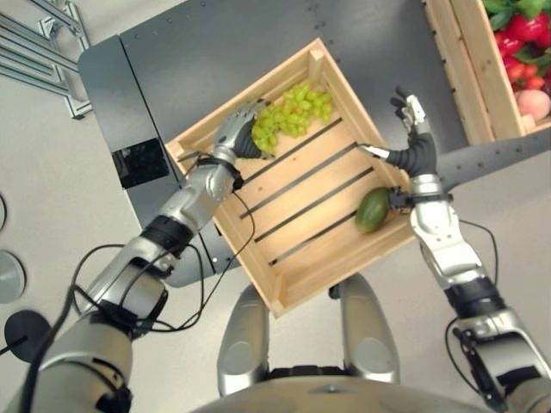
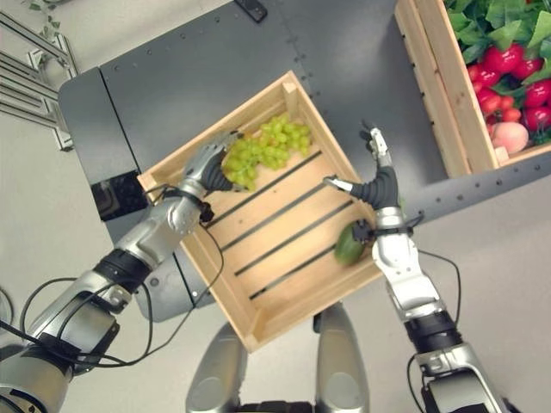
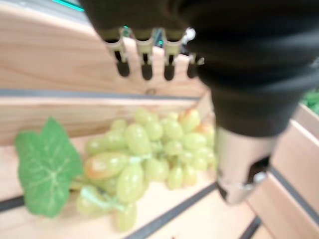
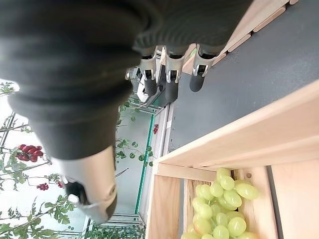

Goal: Pick up the fruits from the basket on one side to the basket on the other side

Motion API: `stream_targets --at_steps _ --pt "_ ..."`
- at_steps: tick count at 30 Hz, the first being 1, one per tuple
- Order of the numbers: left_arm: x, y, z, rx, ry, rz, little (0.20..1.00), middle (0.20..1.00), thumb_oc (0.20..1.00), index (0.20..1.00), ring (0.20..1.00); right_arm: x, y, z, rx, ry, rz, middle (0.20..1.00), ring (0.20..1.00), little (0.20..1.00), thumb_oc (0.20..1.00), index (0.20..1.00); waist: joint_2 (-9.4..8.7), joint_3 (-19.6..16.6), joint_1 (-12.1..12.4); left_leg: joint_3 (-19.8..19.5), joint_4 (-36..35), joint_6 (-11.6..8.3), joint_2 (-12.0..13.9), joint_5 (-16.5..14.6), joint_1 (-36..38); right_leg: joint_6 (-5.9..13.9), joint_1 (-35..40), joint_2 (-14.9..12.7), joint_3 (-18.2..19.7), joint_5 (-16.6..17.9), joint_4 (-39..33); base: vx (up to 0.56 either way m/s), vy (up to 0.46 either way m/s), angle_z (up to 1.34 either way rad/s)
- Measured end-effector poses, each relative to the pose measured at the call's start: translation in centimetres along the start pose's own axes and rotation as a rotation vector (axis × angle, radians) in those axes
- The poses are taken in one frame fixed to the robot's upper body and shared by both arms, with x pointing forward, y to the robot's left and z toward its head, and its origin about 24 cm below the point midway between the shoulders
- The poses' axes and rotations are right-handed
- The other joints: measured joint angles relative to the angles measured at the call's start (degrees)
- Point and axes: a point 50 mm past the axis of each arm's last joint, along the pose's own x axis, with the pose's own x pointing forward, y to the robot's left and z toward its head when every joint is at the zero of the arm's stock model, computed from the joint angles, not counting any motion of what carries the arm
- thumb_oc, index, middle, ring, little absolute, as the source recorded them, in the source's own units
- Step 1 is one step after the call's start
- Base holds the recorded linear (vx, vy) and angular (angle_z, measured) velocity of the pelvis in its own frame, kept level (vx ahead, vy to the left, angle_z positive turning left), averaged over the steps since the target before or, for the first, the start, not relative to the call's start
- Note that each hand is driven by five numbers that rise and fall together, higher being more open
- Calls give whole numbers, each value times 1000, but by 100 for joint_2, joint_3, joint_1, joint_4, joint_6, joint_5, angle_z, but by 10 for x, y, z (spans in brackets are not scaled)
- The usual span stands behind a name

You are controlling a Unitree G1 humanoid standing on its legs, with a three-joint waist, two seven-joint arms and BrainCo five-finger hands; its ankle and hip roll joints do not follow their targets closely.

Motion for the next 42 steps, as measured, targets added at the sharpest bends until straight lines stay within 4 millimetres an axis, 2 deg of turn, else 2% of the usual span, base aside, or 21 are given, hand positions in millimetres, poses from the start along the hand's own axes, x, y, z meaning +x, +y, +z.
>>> stream_targets --at_steps 8,14,18,23,27,42 --pt "0 -3 -6 41 28 -11 1000 1000 1000 1000 1000 -2 0 -1 -5 2 4 1000 1000 1000 1000 1000 -2 37 -17 101 -2 1 -2 1 -122 0 -205 5 98 2 60 -5 -5 -6" --pt "15 22 2 75 7 70 1000 1000 1000 1000 1000 -1 0 2 8 -14 4 1000 1000 1000 1000 1000 -3 81 -22 142 11 5 -15 4 -354 0 -535 -13 105 1 189 -10 5 -6" --pt "20 37 -1 115 9 99 1000 1000 1000 1000 1000 -4 -4 9 21 -45 -8 1000 1000 1000 1000 1000 -1 85 -57 155 52 5 -22 5 -657 -5 -918 -25 121 5 313 -1 4 -7" --pt "21 40 -14 155 57 94 1000 1000 1000 1000 1000 -4 -8 15 29 -86 -25 1000 1000 1000 1000 1000 -1 110 -196 169 54 5 -50 5 -826 -7 -1183 -51 126 4 410 -3 -9 -8" --pt "21 44 -18 170 64 100 1000 1000 1000 1000 1000 -7 -12 14 25 -82 -39 1000 1000 1000 1000 1000 0 110 -190 207 53 4 -49 4 -859 -8 -1271 -46 201 4 436 6 -16 -8" --pt "31 65 -15 236 67 136 1000 1000 1000 1000 1000 -9 -14 14 63 -91 -34 1000 1000 1000 1000 1000 0 110 -204 246 69 -14 -54 102 -1237 -24 -1801 -49 240 12 715 2 -3 -1"
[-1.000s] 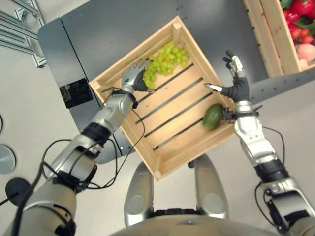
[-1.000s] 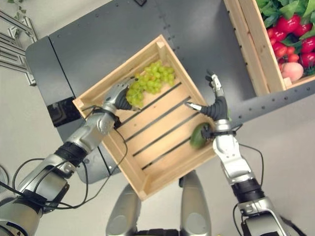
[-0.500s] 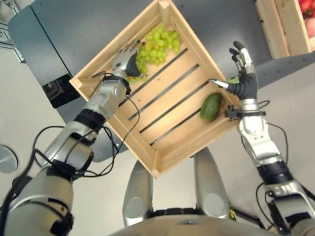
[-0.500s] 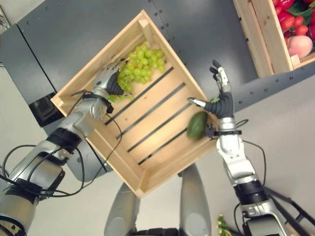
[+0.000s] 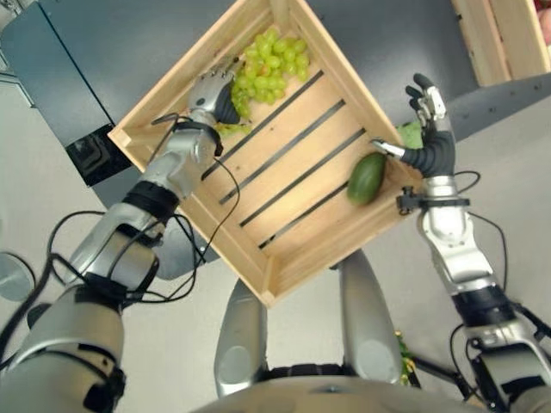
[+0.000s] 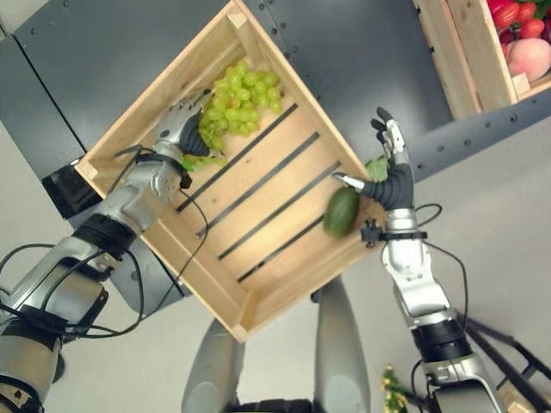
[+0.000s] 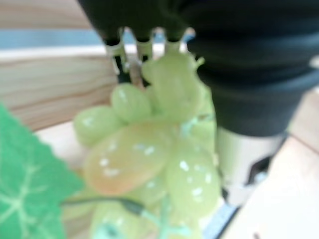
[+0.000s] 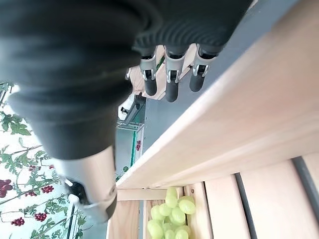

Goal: Pick up the fruits from the basket on one side to the basket on the other side

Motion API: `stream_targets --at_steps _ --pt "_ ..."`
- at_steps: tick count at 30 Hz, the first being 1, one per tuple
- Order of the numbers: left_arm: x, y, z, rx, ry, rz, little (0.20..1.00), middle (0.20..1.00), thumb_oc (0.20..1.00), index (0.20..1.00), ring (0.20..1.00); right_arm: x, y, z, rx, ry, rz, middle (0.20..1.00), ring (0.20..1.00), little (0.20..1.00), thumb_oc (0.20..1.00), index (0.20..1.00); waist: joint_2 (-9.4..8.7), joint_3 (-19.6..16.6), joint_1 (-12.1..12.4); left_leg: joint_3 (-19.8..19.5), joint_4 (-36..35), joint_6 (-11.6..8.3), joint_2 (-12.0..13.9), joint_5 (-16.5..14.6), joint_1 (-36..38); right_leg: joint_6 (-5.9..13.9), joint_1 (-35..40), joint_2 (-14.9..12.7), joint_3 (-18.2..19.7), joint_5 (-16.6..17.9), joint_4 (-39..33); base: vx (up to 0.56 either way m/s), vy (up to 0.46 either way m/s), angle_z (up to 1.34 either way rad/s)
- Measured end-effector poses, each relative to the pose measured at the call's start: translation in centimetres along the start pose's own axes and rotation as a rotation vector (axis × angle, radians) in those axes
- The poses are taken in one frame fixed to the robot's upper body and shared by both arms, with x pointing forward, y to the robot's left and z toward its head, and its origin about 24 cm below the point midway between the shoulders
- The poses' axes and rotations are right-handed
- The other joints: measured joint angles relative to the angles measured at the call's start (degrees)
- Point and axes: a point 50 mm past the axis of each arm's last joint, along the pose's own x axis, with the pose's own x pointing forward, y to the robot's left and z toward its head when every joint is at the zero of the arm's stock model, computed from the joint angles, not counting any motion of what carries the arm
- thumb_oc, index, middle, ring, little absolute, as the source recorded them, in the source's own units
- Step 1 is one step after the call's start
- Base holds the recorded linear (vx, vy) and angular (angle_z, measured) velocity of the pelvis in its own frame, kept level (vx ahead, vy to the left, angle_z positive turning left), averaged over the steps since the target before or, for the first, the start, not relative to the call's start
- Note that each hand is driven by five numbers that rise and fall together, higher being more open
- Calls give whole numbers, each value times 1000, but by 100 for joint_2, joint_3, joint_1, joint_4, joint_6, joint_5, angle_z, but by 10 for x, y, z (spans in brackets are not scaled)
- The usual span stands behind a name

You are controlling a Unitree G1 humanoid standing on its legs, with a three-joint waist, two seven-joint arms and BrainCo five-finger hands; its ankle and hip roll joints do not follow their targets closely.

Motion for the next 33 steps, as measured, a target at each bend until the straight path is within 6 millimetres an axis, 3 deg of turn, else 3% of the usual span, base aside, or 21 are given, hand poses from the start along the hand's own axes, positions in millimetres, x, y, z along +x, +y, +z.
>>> stream_targets --at_steps 15,16,17,18,19,20,21,33 --pt "9 12 0 17 29 55 1000 1000 1000 1000 1000 -1 -1 7 1 -36 16 1000 1000 1000 1000 1000 0 0 -48 5 54 -6 -3 22 -222 -58 -279 -3 20 -18 144 3 -1 0" --pt "11 15 0 19 35 62 853 853 853 853 853 -1 -2 7 -2 -36 18 1000 1000 1000 1000 1000 0 0 -57 2 73 -7 1 22 -258 -70 -298 -2 18 -10 145 0 0 0" --pt "13 16 1 18 35 66 853 853 853 853 853 -2 -2 7 -3 -35 19 1000 1000 1000 1000 1000 0 0 -57 2 77 -8 1 23 -270 -73 -309 -2 19 -7 146 0 0 0" --pt "14 18 2 20 39 71 548 548 548 548 548 -1 -4 7 0 -32 18 1000 1000 1000 1000 1000 0 0 -64 3 79 -9 0 23 -287 -74 -326 -1 20 -6 152 34 -2 -1" --pt "14 18 1 21 42 74 548 548 548 548 548 -2 -4 6 2 -31 18 1000 1000 1000 1000 1000 0 0 -68 3 79 -13 1 26 -294 -78 -332 -1 20 -3 154 0 0 0" --pt "15 19 1 23 48 79 435 435 435 435 435 -2 -4 6 5 -31 18 1000 1000 1000 1000 1000 0 0 -85 2 81 -14 3 26 -301 -75 -337 2 20 -6 156 0 0 0" --pt "16 21 -1 29 57 80 200 200 200 200 200 -2 -4 6 7 -30 19 1000 1000 1000 1000 1000 0 0 -111 2 81 -14 4 27 -304 -81 -338 4 19 -2 156 0 0 0" --pt "22 28 -1 47 67 99 200 200 200 200 200 -3 -4 7 42 -22 25 1000 1000 1000 1000 1000 -1 0 -147 4 94 -15 10 26 -370 -96 -400 12 23 10 140 12 5 0"
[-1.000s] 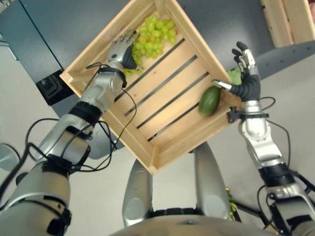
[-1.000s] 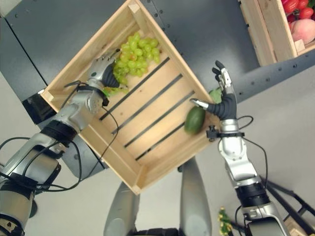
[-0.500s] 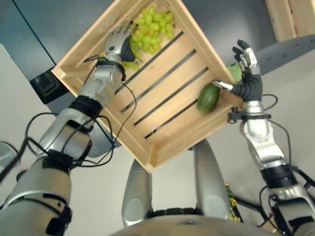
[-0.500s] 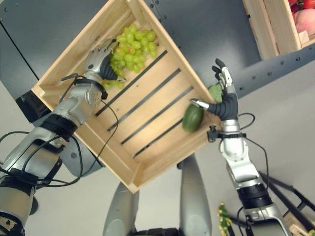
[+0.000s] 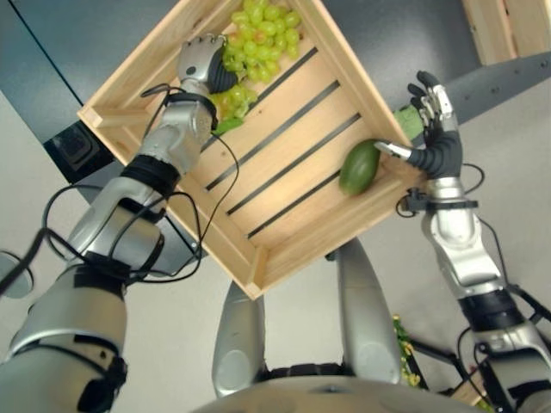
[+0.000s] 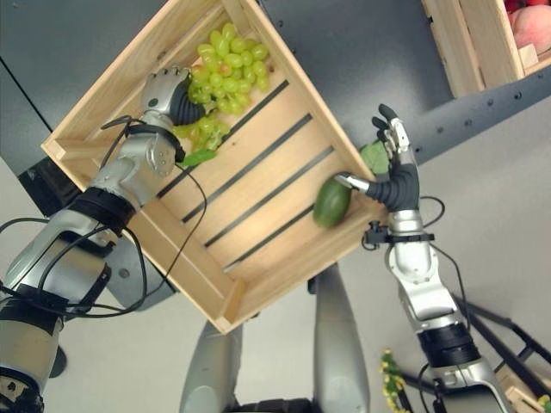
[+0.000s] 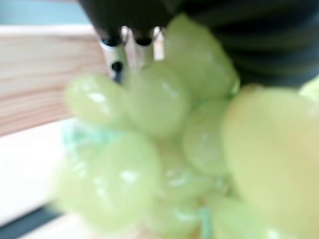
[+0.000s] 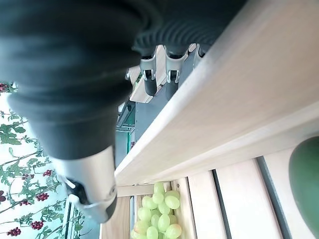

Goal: Pick up the fruits from the basket on one side to the basket on the other side

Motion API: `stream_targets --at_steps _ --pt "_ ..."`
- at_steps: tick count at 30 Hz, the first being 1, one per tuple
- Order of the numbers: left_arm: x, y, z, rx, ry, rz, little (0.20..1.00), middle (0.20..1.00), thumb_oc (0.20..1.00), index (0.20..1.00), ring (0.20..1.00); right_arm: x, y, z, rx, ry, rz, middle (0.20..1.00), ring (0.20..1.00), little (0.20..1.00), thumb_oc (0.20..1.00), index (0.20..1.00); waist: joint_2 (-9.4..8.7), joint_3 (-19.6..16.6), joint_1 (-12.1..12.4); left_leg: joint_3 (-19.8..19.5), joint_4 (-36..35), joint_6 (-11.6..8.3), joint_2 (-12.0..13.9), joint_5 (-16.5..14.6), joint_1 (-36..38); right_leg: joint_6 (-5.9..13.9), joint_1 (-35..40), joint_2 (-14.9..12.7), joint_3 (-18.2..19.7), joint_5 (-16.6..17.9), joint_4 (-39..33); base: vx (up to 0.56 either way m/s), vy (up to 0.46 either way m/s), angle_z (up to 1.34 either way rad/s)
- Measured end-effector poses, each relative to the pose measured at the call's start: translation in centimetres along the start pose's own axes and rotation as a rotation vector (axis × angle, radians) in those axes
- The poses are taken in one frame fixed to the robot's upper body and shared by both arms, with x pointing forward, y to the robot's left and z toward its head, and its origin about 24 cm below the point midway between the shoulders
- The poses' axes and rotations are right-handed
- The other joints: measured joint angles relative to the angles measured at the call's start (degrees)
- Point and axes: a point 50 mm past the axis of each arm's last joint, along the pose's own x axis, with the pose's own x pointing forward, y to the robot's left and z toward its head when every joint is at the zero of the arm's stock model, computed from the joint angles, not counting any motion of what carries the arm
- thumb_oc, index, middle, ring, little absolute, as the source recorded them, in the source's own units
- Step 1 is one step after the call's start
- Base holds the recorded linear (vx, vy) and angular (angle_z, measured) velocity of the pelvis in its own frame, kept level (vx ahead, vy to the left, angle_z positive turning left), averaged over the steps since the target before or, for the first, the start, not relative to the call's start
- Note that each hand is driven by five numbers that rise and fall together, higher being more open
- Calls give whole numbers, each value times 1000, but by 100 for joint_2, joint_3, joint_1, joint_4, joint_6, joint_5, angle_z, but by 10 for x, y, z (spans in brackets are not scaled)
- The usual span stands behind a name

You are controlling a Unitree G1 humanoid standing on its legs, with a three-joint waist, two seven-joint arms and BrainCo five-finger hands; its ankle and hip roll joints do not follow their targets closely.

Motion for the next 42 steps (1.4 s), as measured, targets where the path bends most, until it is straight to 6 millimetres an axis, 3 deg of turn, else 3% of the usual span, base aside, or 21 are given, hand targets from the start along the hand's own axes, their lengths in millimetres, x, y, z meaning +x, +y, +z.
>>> stream_targets --at_steps 15,19,23,24,26,27,28,29,32,33,36,38,39,40,41,42 --pt "1 3 -1 16 -5 13 200 200 200 200 200 -2 1 2 13 -6 1 1000 1000 1000 1000 1000 -1 -1 -19 23 45 0 -12 0 -1 -1 -37 -2 61 1 83 0 0 0" --pt "-15 -3 -3 -25 -44 12 200 200 200 200 200 -4 1 -1 9 10 -4 1000 1000 1000 1000 1000 -7 7 -13 28 84 -2 -26 -2 165 -12 84 -13 70 -13 164 -7 4 -1" --pt "-38 -17 -20 -11 -52 -49 200 200 200 200 200 -6 3 -10 -4 52 6 1000 1000 1000 1000 1000 -25 30 37 10 82 -31 -78 -35 710 -10 591 4 127 -76 191 4 111 -6" --pt "-49 -19 -26 4 -68 -61 200 200 200 200 200 -10 0 -15 -14 80 4 1000 1000 1000 1000 1000 -51 45 67 2 88 -52 -103 -63 974 -5 772 41 224 -81 243 26 176 -35" --pt "-63 -22 -39 38 -68 -91 200 200 200 200 200 -11 0 -19 -27 105 28 1000 1000 1000 1000 1000 -83 39 220 -475 294 -88 -236 -353 1258 39 991 107 573 -104 294 -2 176 -64" --pt "-72 -23 -47 39 -60 -103 200 200 200 200 200 -11 -2 -19 -35 107 34 1000 1000 1000 1000 1000 -121 35 324 -791 446 -91 -361 -560 1397 126 1063 124 780 -112 323 10 192 -85" --pt "-82 -19 -60 52 -40 -109 200 200 200 200 200 -8 1 -20 -29 107 57 1000 1000 1000 1000 1000 -142 40 349 -1225 686 36 -628 -801 1445 229 1165 163 1066 -9 253 17 218 -103" --pt "-89 -17 -67 69 -35 -109 200 200 200 200 200 -7 2 -20 -21 113 61 1000 1000 1000 1000 1000 -249 39 394 -1424 749 83 -795 -881 1523 275 1179 205 1326 33 228 48 102 -91" --pt "-99 -12 -75 145 -68 -141 200 200 200 200 200 -22 -2 -30 4 191 87 1000 1000 1000 1000 1000 -338 7 342 -1198 935 211 -885 -1011 1875 416 1652 143 1448 148 -111 12 168 -56" --pt "-104 -3 -75 172 -115 -139 200 200 200 200 200 -33 -2 -35 14 231 101 1000 1000 1000 1000 1000 -482 -105 365 -1053 976 255 -857 -1071 1931 446 1659 86 1418 145 -193 -6 165 -54" --pt "-104 20 -78 215 -160 -105 200 200 200 200 200 -42 -1 -40 37 271 129 1000 1000 1000 1000 1000 -557 -179 361 -716 996 358 -890 -1056 2102 738 1806 -8 1288 -63 -388 34 242 -68" --pt "-106 24 -82 251 -175 -124 200 200 200 200 200 -52 0 -45 45 320 155 1000 1000 1000 1000 1000 -593 -210 329 -467 944 487 -900 -1138 2526 798 2087 -162 1172 -61 -426 -7 105 -77" --pt "-110 26 -84 257 -175 -125 200 200 200 200 200 -60 2 -49 60 352 164 1000 1000 1000 1000 1000 -585 -377 400 -212 979 571 -851 -1242 2668 847 2144 -310 849 -137 -479 -61 44 -93" --pt "-115 31 -83 280 -189 -132 200 200 200 200 200 -63 4 -53 88 372 161 1000 1000 1000 1000 1000 -544 -401 499 51 948 601 -695 -1264 2794 827 2180 -436 178 -485 -470 -44 46 -130" --pt "-116 41 -80 286 -217 -104 200 200 200 200 200 -72 5 -59 108 426 162 1000 1000 1000 1000 1000 -409 -502 527 166 891 596 -434 -1276 2883 695 2176 -605 -616 -452 -57 -13 33 -78" --pt "-115 42 -80 287 -221 -101 200 200 200 200 200 -77 6 -61 110 451 177 1000 1000 1000 1000 1000 -344 -612 508 74 872 574 -374 -1273 2884 731 2287 -675 -646 -438 97 -30 25 -44"
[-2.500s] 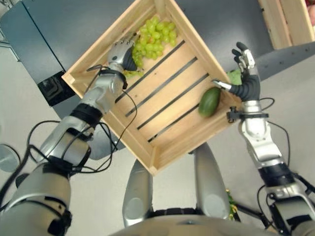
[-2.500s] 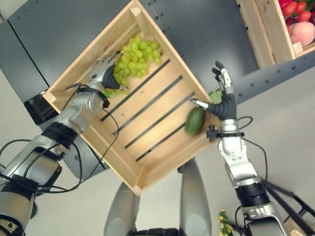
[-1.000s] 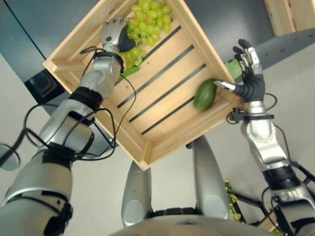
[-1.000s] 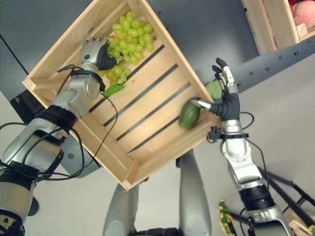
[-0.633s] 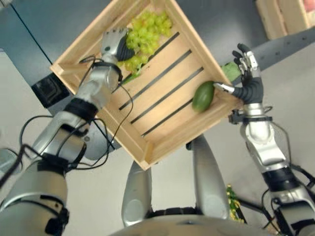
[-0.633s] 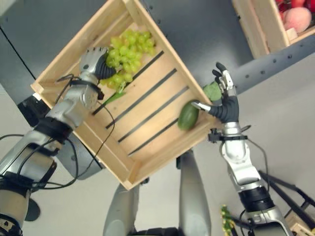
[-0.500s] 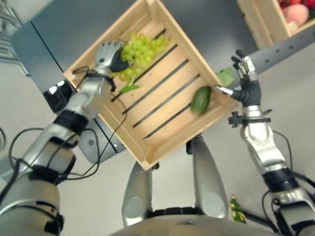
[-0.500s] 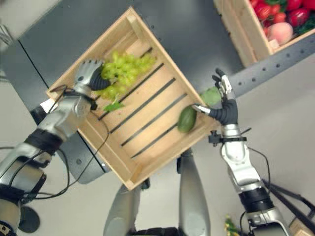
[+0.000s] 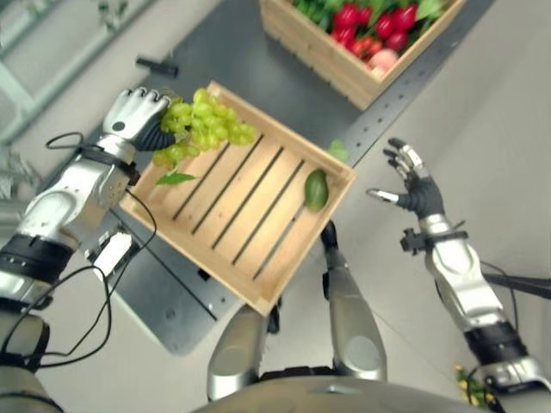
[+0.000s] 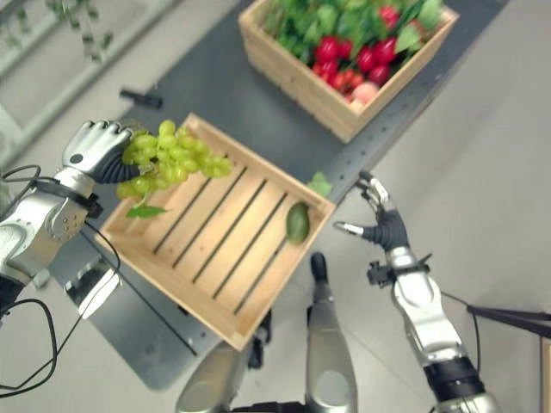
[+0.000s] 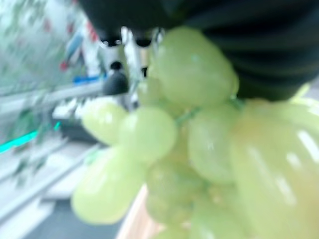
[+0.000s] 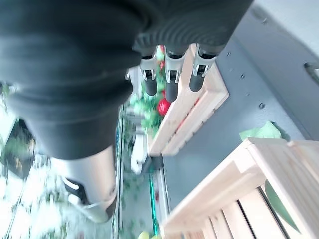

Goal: Pick up the fruits from the basket on one side to the basket on the other side

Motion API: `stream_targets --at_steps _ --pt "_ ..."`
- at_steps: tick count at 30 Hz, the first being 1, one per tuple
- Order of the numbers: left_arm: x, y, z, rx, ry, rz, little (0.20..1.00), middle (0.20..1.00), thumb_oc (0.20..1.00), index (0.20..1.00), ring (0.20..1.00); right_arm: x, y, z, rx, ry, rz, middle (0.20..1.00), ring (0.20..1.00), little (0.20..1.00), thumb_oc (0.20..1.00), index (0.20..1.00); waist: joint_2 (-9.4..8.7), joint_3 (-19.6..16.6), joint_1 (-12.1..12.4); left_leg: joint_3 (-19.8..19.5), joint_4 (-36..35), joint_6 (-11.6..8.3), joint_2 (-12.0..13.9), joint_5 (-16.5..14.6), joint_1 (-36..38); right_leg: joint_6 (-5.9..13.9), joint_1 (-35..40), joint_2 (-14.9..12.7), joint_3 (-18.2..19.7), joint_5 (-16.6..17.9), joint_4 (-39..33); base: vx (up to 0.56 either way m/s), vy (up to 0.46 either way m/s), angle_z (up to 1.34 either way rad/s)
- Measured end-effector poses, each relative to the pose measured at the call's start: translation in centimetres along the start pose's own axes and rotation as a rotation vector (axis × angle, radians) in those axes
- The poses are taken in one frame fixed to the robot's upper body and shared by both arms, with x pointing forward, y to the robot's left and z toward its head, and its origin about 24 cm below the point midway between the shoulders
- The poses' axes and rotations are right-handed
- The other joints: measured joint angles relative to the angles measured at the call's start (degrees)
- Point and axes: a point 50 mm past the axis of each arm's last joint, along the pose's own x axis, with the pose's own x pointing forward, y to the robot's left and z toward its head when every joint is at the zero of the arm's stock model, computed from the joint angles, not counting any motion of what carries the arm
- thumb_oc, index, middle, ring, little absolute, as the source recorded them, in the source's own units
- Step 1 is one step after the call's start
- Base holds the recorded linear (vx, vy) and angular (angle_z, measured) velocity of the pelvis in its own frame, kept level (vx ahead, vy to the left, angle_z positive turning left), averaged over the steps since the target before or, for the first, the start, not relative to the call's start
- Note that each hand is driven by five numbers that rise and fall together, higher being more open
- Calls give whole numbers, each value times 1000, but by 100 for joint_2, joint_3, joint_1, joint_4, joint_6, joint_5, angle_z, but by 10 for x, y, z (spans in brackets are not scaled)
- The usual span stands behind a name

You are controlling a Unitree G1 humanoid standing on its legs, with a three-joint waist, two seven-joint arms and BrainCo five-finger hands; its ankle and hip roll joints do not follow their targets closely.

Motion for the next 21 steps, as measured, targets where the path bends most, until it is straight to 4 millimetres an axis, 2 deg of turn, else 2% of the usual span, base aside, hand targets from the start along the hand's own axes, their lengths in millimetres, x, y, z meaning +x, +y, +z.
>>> stream_targets --at_steps 1,2,3,4,5,7,8,9,10,12,13,14,15,16,17,19,21 --pt "1 2 -1 6 -2 2 200 200 200 200 200 -4 2 -3 3 18 16 1000 1000 1000 1000 1000 -80 -172 -75 35 -68 -55 40 11 95 67 228 -199 48 30 166 -44 25 -6" --pt "3 4 0 24 -12 3 200 200 200 200 200 -4 3 -4 4 20 24 1000 1000 1000 1000 1000 -106 -190 -5 131 -69 -63 93 6 186 23 394 -322 66 -51 469 -62 29 -18" --pt "6 5 3 40 -31 -2 200 200 200 200 200 -4 3 -4 6 22 34 1000 1000 1000 1000 1000 -100 -201 16 134 -75 -73 120 0 267 19 514 -328 76 -140 777 -40 14 -16" --pt "12 6 9 55 -73 -11 200 200 200 200 200 -6 7 -5 34 28 58 1000 1000 1000 1000 1000 -127 -288 9 160 -88 -190 156 -41 412 32 993 -322 98 -208 801 -80 -30 -25" --pt "15 7 14 58 -104 -15 200 200 200 200 200 -3 12 -4 73 23 82 1000 1000 1000 1000 1000 -143 -361 62 143 -81 -322 137 -10 484 -41 1144 -234 69 -229 540 -59 -43 -40" --pt "15 9 19 61 -138 -26 200 200 200 200 200 3 18 -2 111 18 115 1000 1000 1000 1000 1000 -140 -492 184 260 359 -434 264 -52 297 -402 1283 -92 -264 22 12 -76 -96 -99" --pt "14 11 25 61 -174 -21 200 200 200 200 200 6 20 1 128 8 130 1000 1000 1000 1000 1000 -255 -718 372 150 116 -274 198 -121 30 -447 1186 -92 -431 174 -337 -55 -88 -137" --pt "13 11 29 55 -192 -22 200 200 200 200 200 6 18 1 121 10 134 1000 1000 1000 1000 1000 -155 -919 473 106 -378 -296 241 205 65 -379 1138 3 -561 175 -463 10 -114 -150" --pt "12 8 33 45 -215 -34 200 200 200 200 200 5 18 -3 133 38 134 1000 1000 1000 1000 1000 -150 -958 424 314 -597 -372 343 372 396 -385 1288 -88 -796 180 -605 8 -78 -87" --pt "11 6 39 41 -243 -42 200 200 200 200 200 -4 20 -12 132 91 168 1000 1000 1000 1000 1000 -164 -1215 330 726 -712 -457 486 344 566 -263 1325 -153 -1192 50 -546 53 -155 -75" --pt "11 5 40 43 -249 -45 200 200 200 200 200 -9 23 -16 150 110 182 1000 1000 1000 1000 1000 -218 -1375 205 907 -685 -548 578 314 635 -224 1246 -173 -1155 90 -298 77 -207 -51" --pt "11 5 41 47 -256 -49 200 200 200 200 200 -12 26 -19 169 126 194 1000 1000 1000 1000 1000 -233 -1461 162 1005 -673 -581 620 340 644 -342 1250 -177 -1071 36 -305 25 -147 -35" --pt "12 2 45 44 -281 -59 200 200 200 200 200 -14 30 -22 208 150 230 1000 1000 1000 1000 1000 -190 -1571 122 1069 -682 -595 698 342 656 -386 1194 -57 -1013 40 -325 26 -132 -28" --pt "14 0 50 48 -304 -73 200 200 200 200 200 -14 31 -23 239 166 246 1000 1000 1000 1000 1000 -152 -1605 132 1048 -690 -600 671 341 653 -444 1172 22 -914 77 -355 37 -125 -50" --pt "18 -5 59 63 -357 -106 200 200 200 200 200 -15 36 -25 300 204 299 1000 1000 1000 1000 1000 -55 -1667 134 1060 -705 -714 758 416 659 -509 1162 103 -830 165 -438 64 -137 -37" --pt "24 -15 80 93 -476 -189 200 200 200 200 200 -16 45 -26 344 271 434 1000 1000 1000 1000 1000 73 -1736 121 1064 -763 -726 797 422 765 -542 1229 200 -768 224 -557 37 -142 -36" --pt "30 -15 97 119 -576 -214 200 200 200 200 200 -13 51 -23 342 292 510 1000 1000 1000 1000 1000 138 -1770 89 1060 -799 -734 832 426 859 -535 1294 271 -692 229 -614 8 -100 -25"
